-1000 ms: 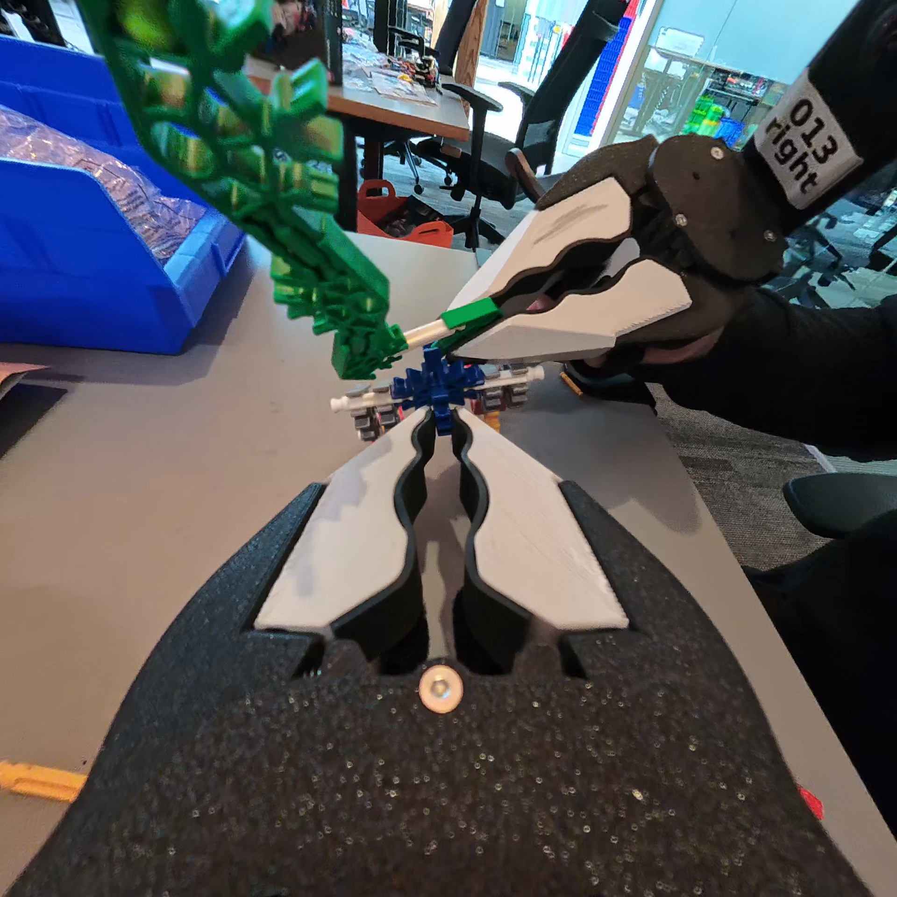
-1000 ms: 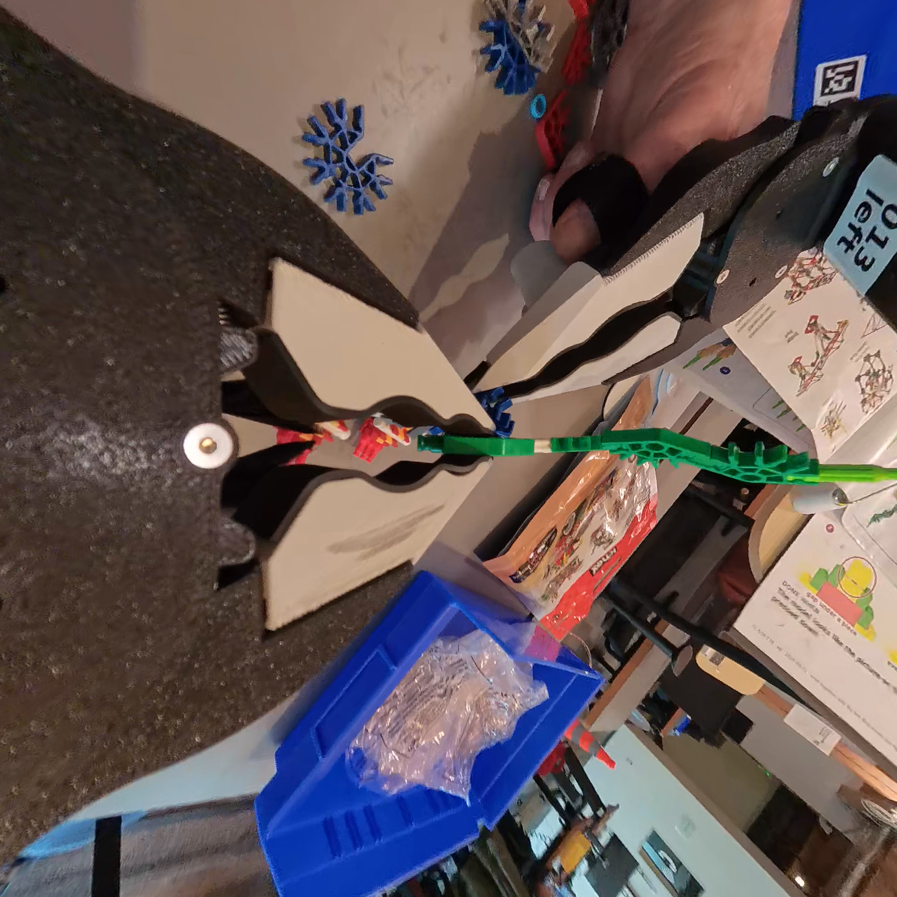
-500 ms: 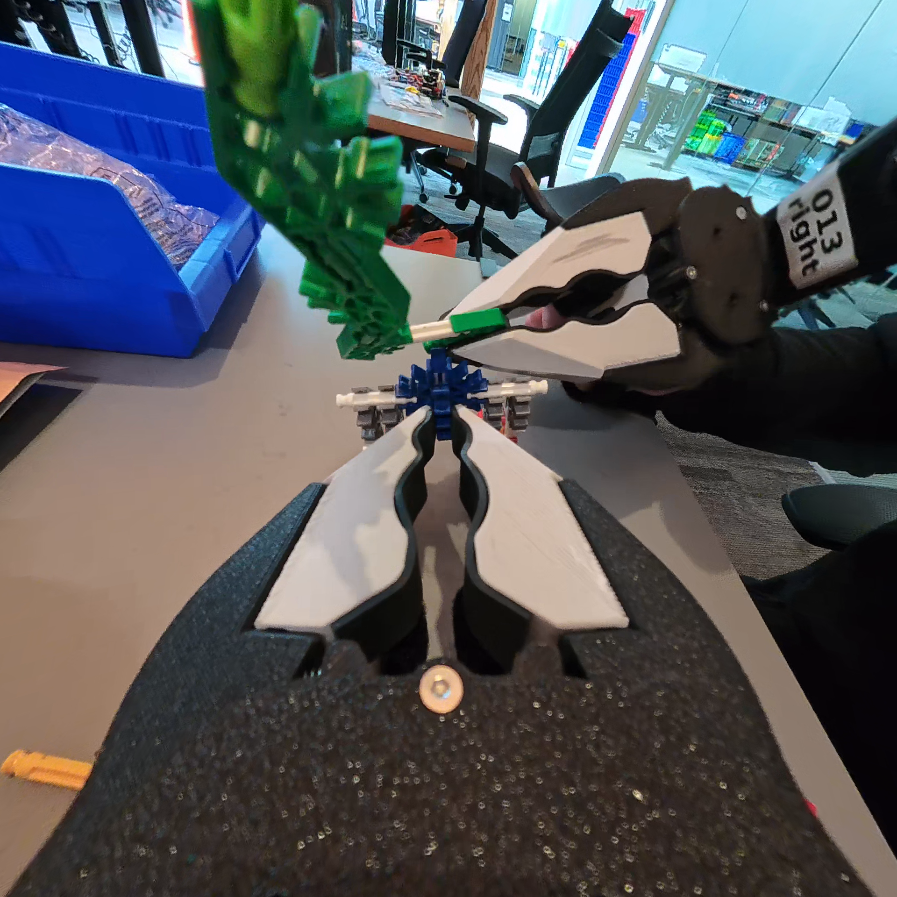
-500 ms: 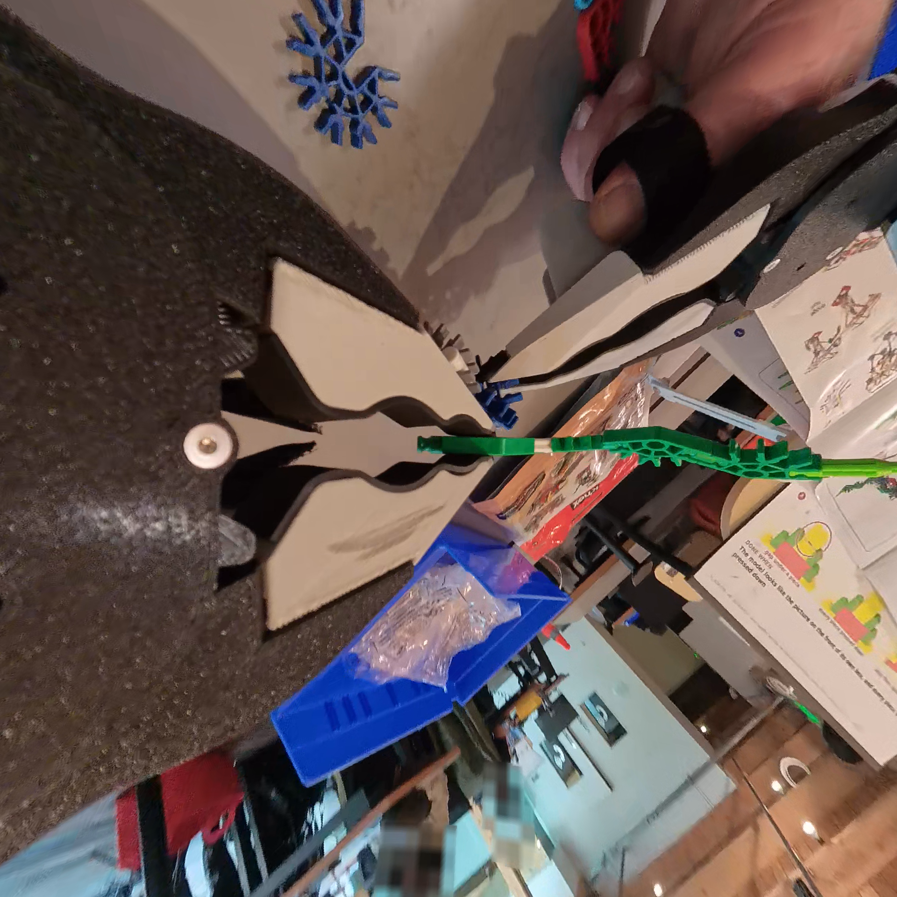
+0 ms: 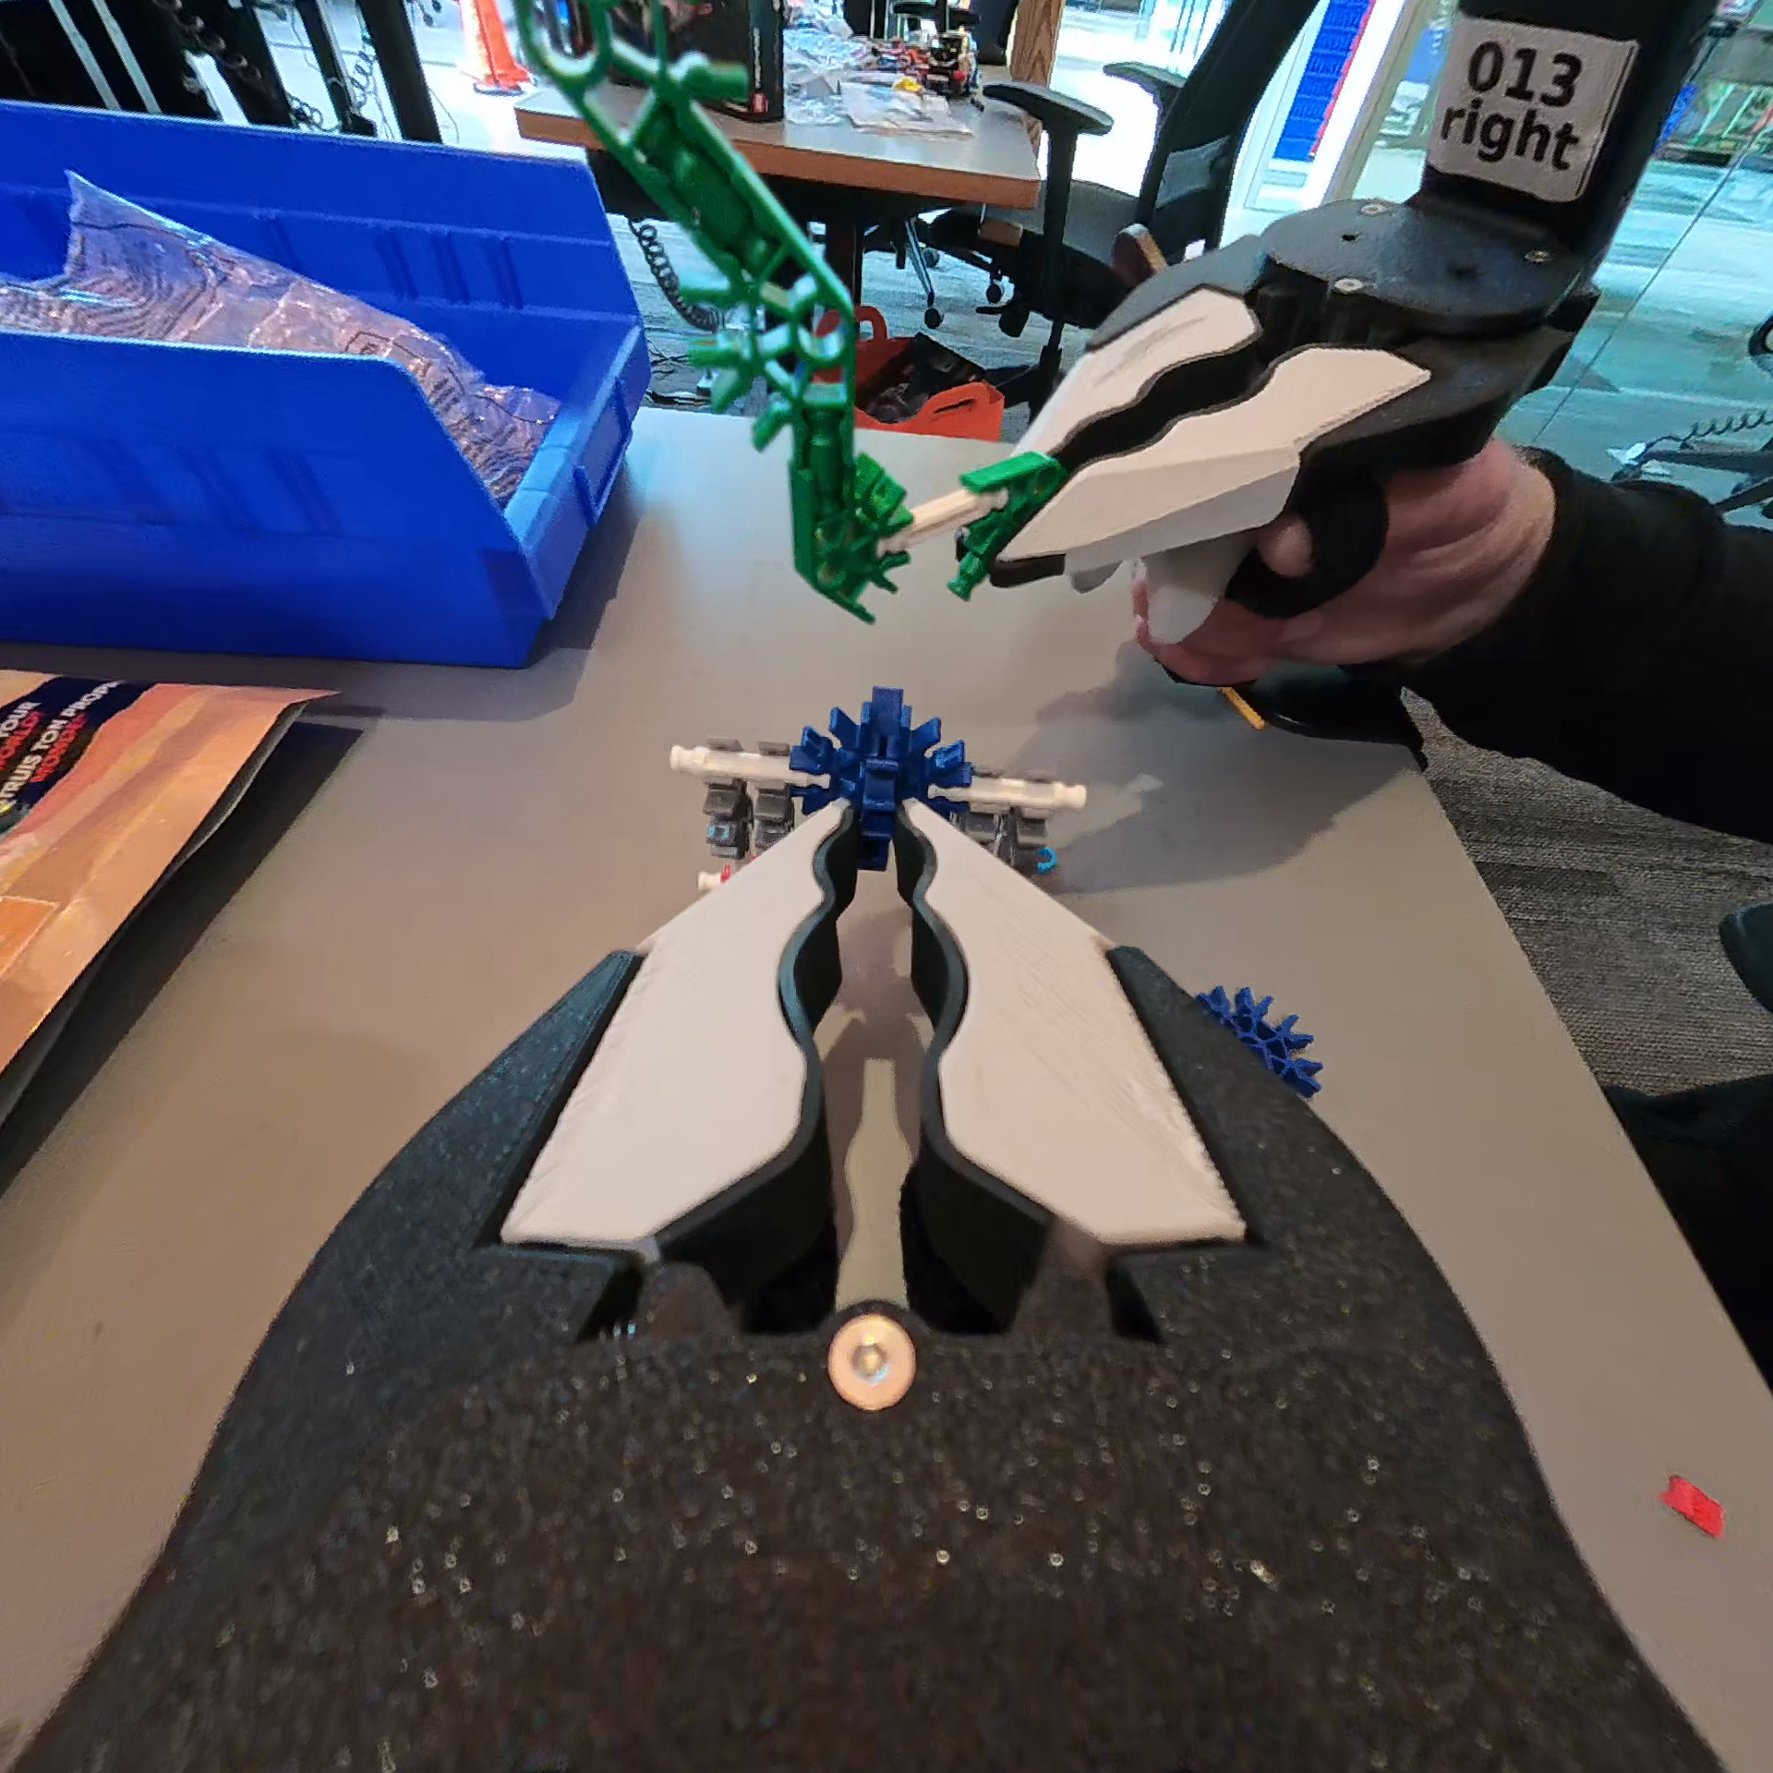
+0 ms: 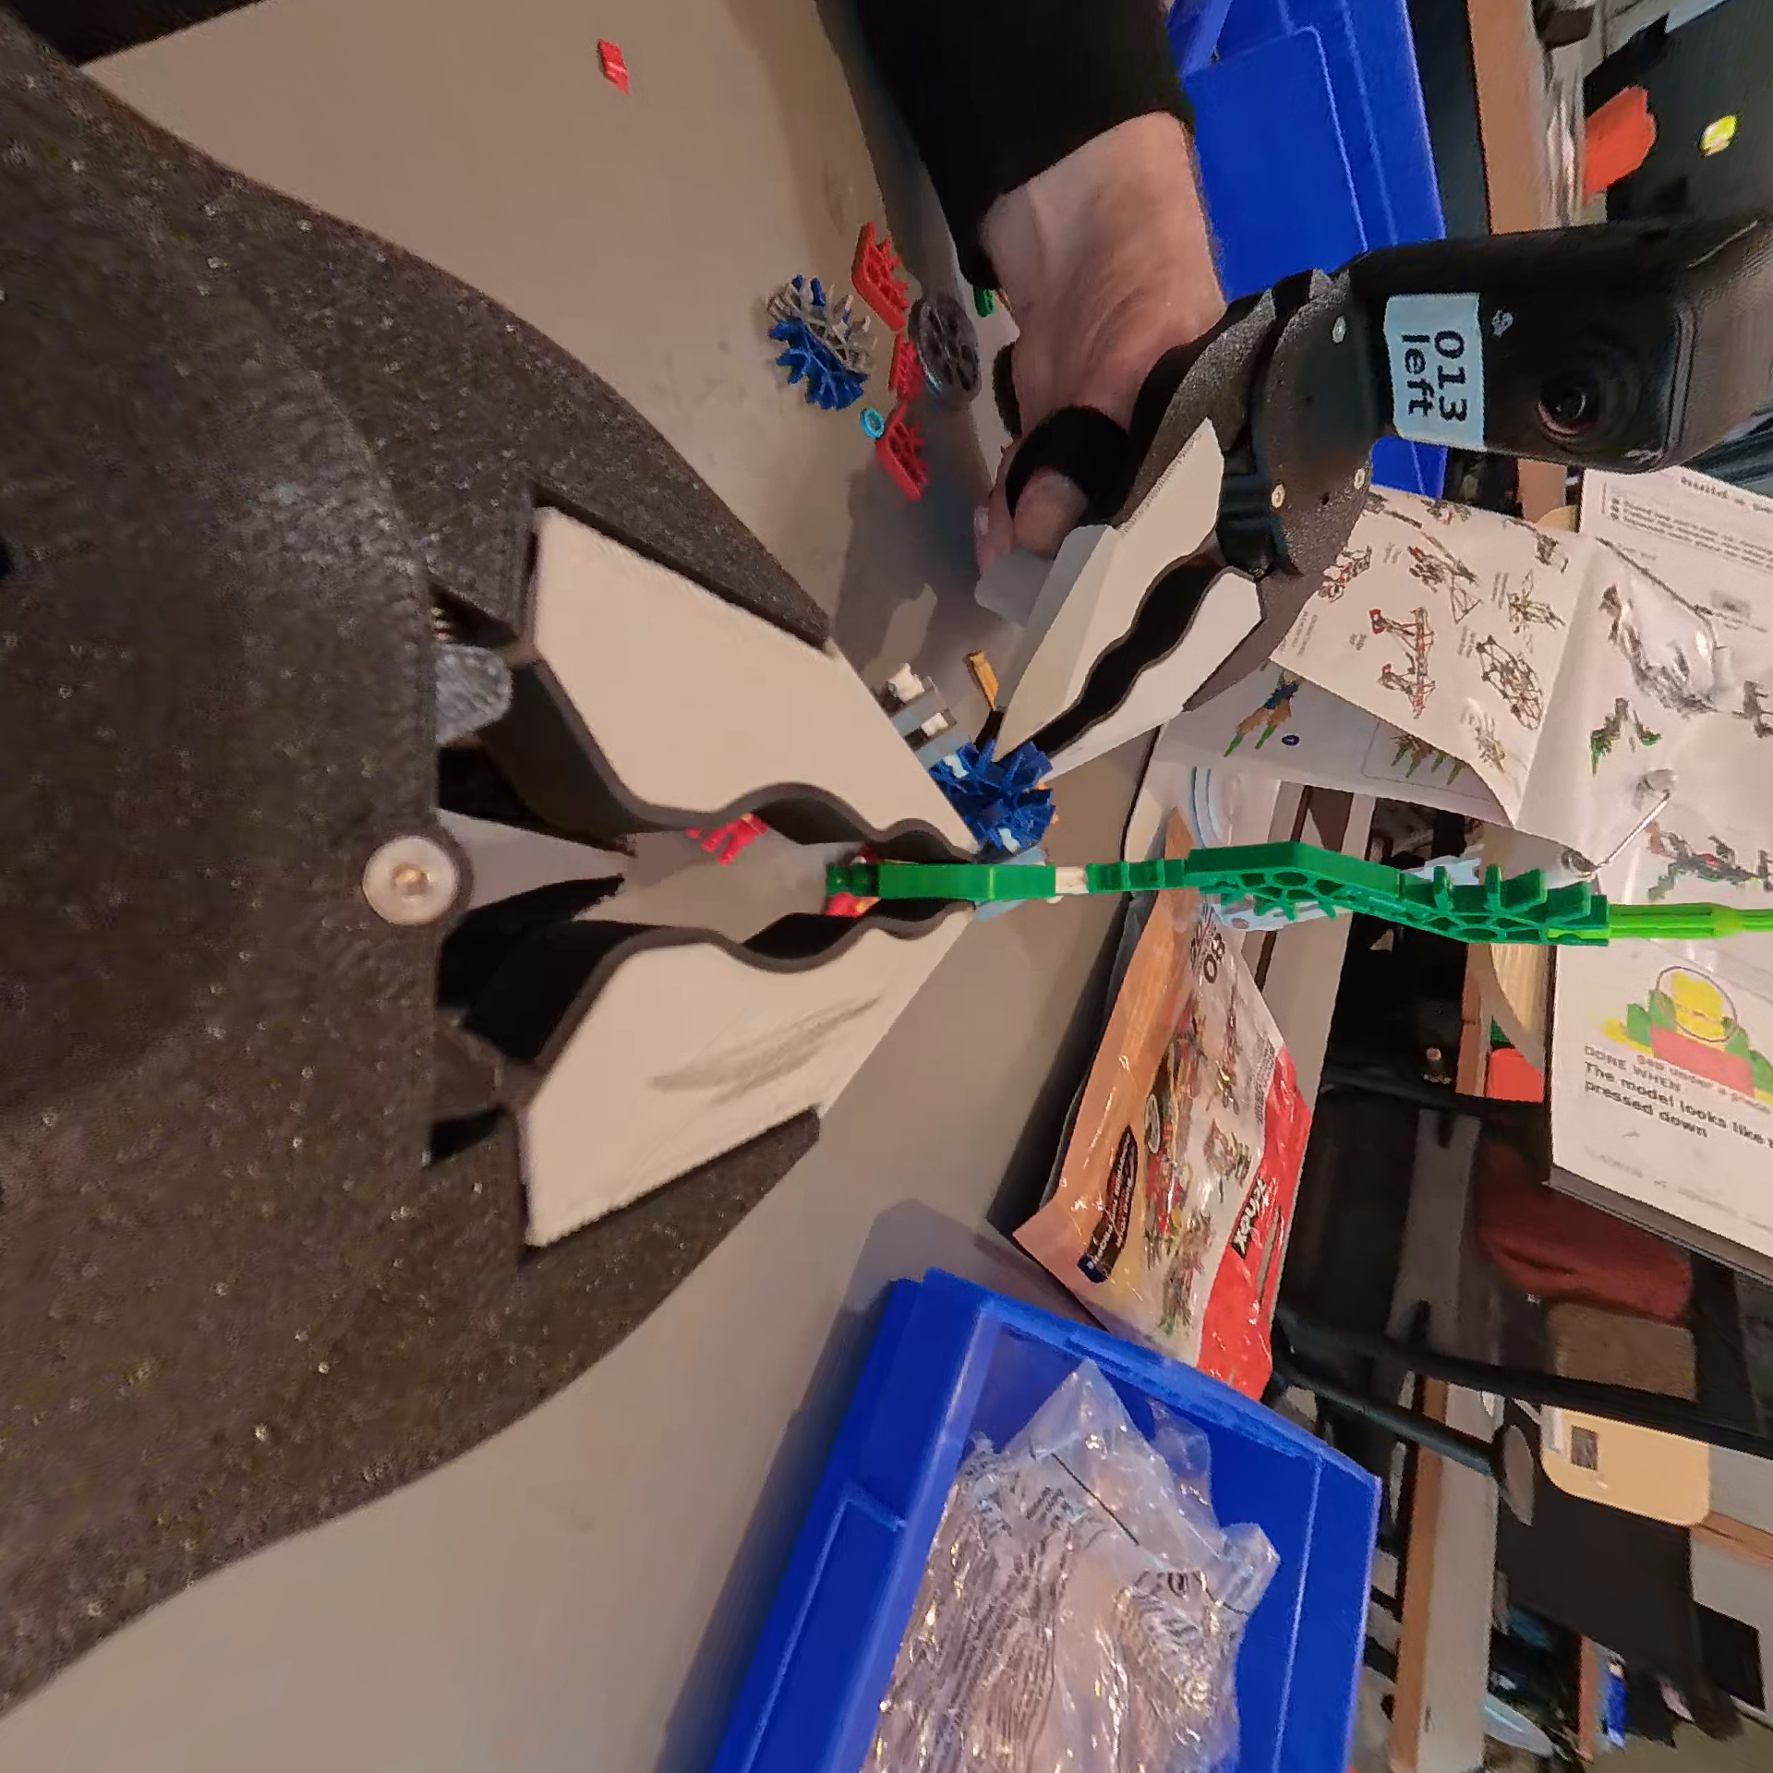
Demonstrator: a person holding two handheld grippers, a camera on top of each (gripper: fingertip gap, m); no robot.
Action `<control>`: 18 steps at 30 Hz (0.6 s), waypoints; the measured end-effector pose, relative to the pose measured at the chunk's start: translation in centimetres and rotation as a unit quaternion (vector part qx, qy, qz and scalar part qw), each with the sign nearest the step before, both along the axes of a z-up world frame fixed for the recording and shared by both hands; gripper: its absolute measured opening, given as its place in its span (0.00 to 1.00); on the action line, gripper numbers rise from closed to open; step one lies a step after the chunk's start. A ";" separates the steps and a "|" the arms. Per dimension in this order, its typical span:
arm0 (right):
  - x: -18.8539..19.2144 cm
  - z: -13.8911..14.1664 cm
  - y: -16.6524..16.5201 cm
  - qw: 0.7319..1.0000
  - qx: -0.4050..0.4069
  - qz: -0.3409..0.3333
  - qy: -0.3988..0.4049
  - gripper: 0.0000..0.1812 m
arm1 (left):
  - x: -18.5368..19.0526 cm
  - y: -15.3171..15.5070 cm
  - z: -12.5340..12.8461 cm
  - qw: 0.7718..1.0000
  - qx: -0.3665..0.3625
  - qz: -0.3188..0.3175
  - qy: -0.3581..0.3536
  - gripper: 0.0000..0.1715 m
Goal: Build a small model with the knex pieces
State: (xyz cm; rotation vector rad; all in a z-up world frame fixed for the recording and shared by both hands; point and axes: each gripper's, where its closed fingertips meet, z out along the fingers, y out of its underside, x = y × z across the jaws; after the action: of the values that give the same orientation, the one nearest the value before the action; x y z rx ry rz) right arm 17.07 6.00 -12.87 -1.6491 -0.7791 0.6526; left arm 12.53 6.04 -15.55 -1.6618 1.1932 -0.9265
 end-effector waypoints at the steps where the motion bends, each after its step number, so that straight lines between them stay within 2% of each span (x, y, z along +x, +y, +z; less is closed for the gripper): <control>1: 0.0 -0.1 -0.1 1.000 -0.006 0.003 0.004 0.03 | -0.1 0.1 0.0 1.000 0.000 0.002 -0.001 0.04; 11: 0.9 -0.1 -0.6 0.999 -0.041 -0.006 0.001 0.03 | -1.1 0.2 0.9 1.000 0.003 0.008 -0.017 0.11; 15: 1.7 -2.7 -1.0 0.992 -0.120 -0.010 -0.028 0.03 | -1.0 0.0 0.6 1.000 0.007 0.004 -0.008 0.10; 18: 2.4 -5.2 -1.0 0.983 -0.174 -0.019 -0.049 0.03 | -0.9 0.2 0.4 1.000 0.015 0.009 0.000 0.05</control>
State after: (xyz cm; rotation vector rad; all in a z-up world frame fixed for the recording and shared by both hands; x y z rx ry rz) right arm 19.42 4.98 -18.08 -2.0229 -0.7315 0.7140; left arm 11.65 6.23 -15.17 -1.6465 1.1841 -0.8932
